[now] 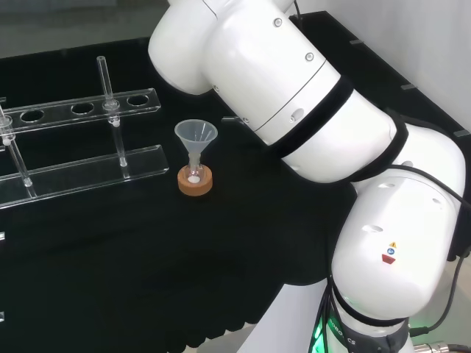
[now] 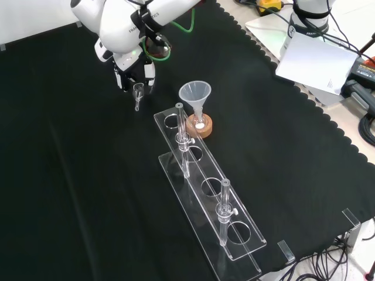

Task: Put the weighing funnel back on the table.

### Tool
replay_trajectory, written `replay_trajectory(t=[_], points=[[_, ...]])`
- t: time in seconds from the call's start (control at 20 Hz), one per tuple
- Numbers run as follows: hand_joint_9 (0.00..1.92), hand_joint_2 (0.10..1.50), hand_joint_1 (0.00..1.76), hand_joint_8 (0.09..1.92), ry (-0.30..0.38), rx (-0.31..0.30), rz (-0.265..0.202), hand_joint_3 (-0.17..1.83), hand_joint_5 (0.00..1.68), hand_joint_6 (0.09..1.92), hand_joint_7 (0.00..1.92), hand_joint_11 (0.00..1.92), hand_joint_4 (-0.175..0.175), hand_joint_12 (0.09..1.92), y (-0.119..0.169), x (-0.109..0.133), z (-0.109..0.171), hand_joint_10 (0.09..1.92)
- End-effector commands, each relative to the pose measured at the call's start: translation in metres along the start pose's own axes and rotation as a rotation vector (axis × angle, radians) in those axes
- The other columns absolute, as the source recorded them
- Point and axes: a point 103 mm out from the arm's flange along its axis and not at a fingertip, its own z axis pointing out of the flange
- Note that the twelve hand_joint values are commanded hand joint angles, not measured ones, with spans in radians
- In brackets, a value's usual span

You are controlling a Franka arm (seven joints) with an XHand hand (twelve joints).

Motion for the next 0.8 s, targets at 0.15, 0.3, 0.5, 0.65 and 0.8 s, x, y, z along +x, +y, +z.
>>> replay_trajectory(t=[0.15, 0.3, 0.5, 0.65, 0.8], points=[[1.44, 0.74, 1.11, 0.53, -0.013, 0.011, 0.005, 0.51, 1.26, 0.64, 1.04, 1.18, 0.175, 0.8, 0.007, -0.001, 0.007, 0.09], [1.44, 0.74, 1.11, 0.53, -0.023, 0.012, 0.006, 0.51, 1.26, 0.64, 1.04, 1.18, 0.175, 0.8, 0.008, 0.001, 0.009, 0.09], [1.44, 0.74, 1.11, 0.53, -0.024, 0.021, 0.001, 0.51, 1.26, 0.64, 1.04, 1.18, 0.175, 0.8, 0.019, -0.002, 0.019, 0.09], [1.44, 0.74, 1.11, 0.53, -0.038, 0.018, 0.002, 0.51, 1.26, 0.64, 1.04, 1.18, 0.175, 0.8, 0.02, 0.002, 0.019, 0.09], [1.44, 0.74, 1.11, 0.53, -0.039, 0.024, 0.003, 0.51, 1.26, 0.64, 1.04, 1.18, 0.175, 0.8, 0.026, 0.001, 0.023, 0.09]])
